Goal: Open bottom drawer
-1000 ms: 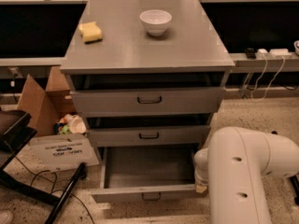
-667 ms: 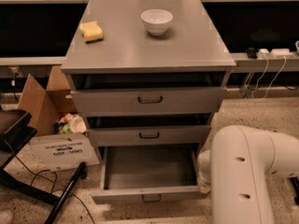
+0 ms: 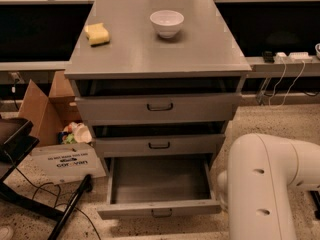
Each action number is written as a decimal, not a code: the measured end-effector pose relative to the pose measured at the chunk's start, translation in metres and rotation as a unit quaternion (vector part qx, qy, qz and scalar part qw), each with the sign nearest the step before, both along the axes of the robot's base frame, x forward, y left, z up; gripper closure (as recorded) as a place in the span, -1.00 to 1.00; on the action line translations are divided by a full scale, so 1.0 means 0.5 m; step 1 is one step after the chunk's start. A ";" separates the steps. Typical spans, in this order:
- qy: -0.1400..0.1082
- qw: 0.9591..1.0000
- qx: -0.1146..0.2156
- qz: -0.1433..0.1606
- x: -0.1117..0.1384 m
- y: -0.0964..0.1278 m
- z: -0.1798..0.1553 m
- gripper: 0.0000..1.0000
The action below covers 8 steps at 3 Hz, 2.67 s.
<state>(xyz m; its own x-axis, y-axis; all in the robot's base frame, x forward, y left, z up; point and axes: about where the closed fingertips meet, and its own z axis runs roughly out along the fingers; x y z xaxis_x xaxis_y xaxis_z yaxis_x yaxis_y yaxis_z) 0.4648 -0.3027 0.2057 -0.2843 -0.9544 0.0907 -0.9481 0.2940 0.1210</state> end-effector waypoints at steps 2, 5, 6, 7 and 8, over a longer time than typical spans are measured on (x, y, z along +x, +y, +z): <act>-0.005 1.000 0.015 0.019 -0.055 0.064 0.024 0.00; -0.162 0.958 0.115 0.207 0.102 0.326 0.057 -1.00; -0.149 0.958 0.107 0.222 0.150 0.397 -0.047 -1.00; -0.147 0.958 0.107 0.222 0.149 0.398 -0.052 -1.00; -0.106 0.967 0.094 0.213 0.087 0.359 -0.105 -0.71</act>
Offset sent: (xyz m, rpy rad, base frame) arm -0.0153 0.0383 0.0240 0.0403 -0.0615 0.0769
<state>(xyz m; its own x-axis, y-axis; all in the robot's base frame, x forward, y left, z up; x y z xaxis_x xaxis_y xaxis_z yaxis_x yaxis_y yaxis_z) 0.5083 -0.1229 0.1534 0.1459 -0.9828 -0.1129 -0.9875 -0.1378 -0.0762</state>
